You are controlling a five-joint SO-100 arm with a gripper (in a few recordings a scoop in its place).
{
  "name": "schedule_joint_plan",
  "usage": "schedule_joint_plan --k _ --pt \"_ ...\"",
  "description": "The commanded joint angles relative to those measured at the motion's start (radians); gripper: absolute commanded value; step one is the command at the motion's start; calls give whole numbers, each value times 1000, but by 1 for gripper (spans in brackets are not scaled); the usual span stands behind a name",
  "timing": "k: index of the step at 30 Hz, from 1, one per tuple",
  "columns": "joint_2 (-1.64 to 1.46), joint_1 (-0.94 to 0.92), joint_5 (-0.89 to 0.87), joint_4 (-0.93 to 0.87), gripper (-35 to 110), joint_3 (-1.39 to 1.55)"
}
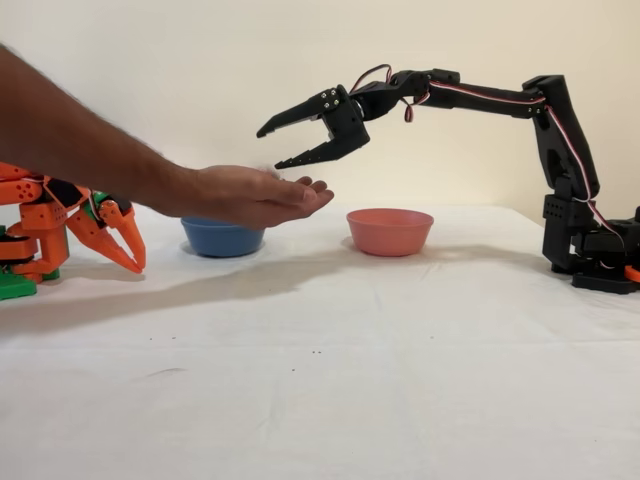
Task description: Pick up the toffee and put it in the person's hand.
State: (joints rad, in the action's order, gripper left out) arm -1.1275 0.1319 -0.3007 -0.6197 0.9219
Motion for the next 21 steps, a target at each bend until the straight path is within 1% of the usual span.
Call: schedule_joint_plan --k 1,10,15,21 --pt "-81 12 -2 -11 23 -55" --pt "-124 21 5 -14 23 -9" --pt "-209 21 31 -72 22 74" --pt "-403 25 77 -163 22 261"
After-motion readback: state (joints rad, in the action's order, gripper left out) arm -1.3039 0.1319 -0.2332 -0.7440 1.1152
